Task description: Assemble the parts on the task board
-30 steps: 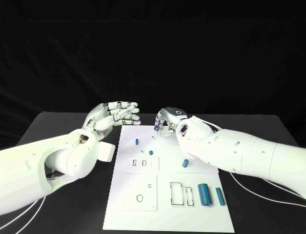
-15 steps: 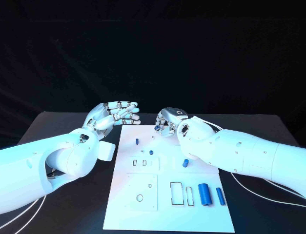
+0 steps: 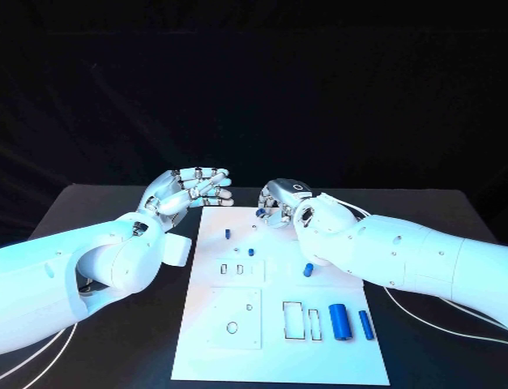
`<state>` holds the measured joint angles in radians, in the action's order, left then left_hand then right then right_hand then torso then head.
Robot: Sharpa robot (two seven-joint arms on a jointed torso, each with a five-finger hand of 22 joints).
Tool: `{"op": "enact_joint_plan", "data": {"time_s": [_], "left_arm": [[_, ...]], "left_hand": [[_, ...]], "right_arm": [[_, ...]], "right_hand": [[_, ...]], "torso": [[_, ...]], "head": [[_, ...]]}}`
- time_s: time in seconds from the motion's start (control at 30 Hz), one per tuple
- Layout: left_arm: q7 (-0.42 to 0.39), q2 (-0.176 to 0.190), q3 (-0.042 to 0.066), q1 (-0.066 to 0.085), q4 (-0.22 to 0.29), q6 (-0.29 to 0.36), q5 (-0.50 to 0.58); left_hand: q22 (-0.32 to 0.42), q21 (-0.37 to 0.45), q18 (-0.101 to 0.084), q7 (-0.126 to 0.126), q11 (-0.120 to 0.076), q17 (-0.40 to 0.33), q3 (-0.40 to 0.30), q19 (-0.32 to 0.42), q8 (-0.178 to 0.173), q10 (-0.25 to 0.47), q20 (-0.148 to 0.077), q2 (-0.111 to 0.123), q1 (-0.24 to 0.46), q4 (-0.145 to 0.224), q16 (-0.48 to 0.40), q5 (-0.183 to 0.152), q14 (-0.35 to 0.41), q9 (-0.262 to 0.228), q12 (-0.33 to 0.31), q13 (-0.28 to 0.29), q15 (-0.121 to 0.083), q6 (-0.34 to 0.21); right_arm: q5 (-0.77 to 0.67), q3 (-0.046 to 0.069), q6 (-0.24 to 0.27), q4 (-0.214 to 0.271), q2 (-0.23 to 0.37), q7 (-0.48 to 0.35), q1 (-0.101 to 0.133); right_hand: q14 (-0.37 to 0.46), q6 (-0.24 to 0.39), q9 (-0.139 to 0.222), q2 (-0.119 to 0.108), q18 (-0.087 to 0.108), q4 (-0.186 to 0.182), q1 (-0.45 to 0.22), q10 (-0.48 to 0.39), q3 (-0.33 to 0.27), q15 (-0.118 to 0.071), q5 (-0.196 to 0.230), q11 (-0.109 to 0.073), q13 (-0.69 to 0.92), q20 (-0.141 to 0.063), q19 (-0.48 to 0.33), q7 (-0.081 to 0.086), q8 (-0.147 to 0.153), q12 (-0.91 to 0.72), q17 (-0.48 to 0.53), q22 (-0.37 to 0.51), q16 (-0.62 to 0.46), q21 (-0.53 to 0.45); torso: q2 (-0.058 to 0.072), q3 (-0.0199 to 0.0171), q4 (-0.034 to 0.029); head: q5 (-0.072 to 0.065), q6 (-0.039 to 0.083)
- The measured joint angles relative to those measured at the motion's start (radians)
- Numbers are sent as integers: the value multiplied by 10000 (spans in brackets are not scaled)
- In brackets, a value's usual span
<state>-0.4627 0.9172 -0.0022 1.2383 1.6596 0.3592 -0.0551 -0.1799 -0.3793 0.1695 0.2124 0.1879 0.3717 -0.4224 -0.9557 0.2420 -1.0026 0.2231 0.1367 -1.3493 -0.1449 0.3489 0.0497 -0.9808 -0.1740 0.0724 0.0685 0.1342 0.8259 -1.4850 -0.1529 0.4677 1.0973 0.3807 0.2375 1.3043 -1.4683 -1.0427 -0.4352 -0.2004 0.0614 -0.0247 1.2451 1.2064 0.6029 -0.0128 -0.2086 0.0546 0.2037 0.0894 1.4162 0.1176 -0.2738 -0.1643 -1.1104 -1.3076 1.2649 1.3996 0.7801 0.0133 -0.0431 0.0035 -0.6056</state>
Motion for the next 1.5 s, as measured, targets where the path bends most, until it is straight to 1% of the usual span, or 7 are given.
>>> {"op": "enact_joint_plan", "data": {"time_s": [0.53, 0.63, 0.67, 0.77, 0.83, 0.9, 1.5], "left_arm": [[27, 8, 0, 1, -84, -6, 0], [30, 6, 0, 1, -90, -6, 0], [31, 5, 0, 1, -90, -6, 0], [34, 0, 0, 1, -91, -6, 1], [35, -1, 0, 1, -91, -6, 1], [36, -1, 0, 1, -92, -6, 1], [57, 7, 0, 6, -110, -9, 1]], "left_hand": [[-8, -34, -1, 0, 0, 16, 0, 35, 0, 0, 35, 0, 0, 0, 0, 0, 0, 2, 0, -1, 0, 0], [-11, -34, 0, 0, 0, 23, 0, 36, -14, 0, 35, 0, 0, 0, 0, 0, 6, 2, 0, 0, -6, 0], [-18, -34, -1, 0, 0, 34, 0, 35, -32, 0, 35, 0, 0, 0, 0, 0, 28, 2, 0, -1, -28, 0], [-19, -33, 0, 0, 0, 36, 0, 36, -51, 0, 35, 0, 0, 0, -1, 0, 36, 2, 0, -1, -36, 0], [-19, -33, 0, 0, 0, 36, 0, 35, -51, -1, 35, 0, 0, 0, -1, 0, 36, 3, 0, -1, -36, 0], [-18, -33, -1, 0, 0, 36, 0, 35, -51, 0, 35, 0, 0, 0, 0, 0, 36, 3, 0, -1, -36, 0], [-30, -68, 0, 0, -1, 59, 0, 35, -51, -1, 36, 0, 0, 0, 43, 0, 72, -1, 0, -1, 0, 0]], "right_arm": [[-2, 2, -14, 81, 77, 5, -10], [-3, 2, -14, 51, 55, 9, -10], [-3, 1, -16, 35, 44, 9, -11], [-1, -5, -31, -23, -1, 10, -18], [6, -12, -53, -63, -36, 9, -27], [15, -15, -78, -98, -65, 8, -32], [235, -18, -226, -146, -88, -83, -33]], "right_hand": [[0, 4, -11, 0, 0, 1, 0, 0, -1, 0, 0, 0, 0, 0, 0, 49, -13, 0, 18, 2, 0, 0], [0, 34, -80, -69, 0, 0, -69, -80, 0, 0, 0, 80, 10, 39, -39, 77, -14, 26, 65, 2, 0, -55], [0, 139, -101, -98, 0, 1, -98, -154, 0, 0, -1, 142, 10, 62, -62, 137, 4, 87, 92, 15, 0, -77], [8, 664, -65, -200, 0, -45, -201, -506, 45, 67, 4, 274, -25, 169, -169, 284, 386, 271, 221, 119, -22, -196], [20, 979, 0, -264, 0, -75, -265, -703, 15, 131, 242, 357, -64, 250, -261, 365, 619, 351, 344, 239, -91, -314], [54, 1142, 12, -276, 1, -87, -276, -776, 3, 165, 374, 401, -78, 234, -307, 395, 729, 355, 409, 298, -116, -354], [17, 1229, 12, -275, 1, -87, -276, -776, 3, 201, 464, 401, -77, 270, -342, 405, 787, 354, 454, 335, -116, -391]], "torso": [[4, -3, 1], [4, -4, 1], [4, -4, 2], [4, -3, 1], [4, -3, 1], [4, -1, 2], [4, 2, -1]], "head": [[-9, -24], [-8, -24], [-8, -24], [-8, -25], [-8, -28], [-8, -29], [20, -48]]}}
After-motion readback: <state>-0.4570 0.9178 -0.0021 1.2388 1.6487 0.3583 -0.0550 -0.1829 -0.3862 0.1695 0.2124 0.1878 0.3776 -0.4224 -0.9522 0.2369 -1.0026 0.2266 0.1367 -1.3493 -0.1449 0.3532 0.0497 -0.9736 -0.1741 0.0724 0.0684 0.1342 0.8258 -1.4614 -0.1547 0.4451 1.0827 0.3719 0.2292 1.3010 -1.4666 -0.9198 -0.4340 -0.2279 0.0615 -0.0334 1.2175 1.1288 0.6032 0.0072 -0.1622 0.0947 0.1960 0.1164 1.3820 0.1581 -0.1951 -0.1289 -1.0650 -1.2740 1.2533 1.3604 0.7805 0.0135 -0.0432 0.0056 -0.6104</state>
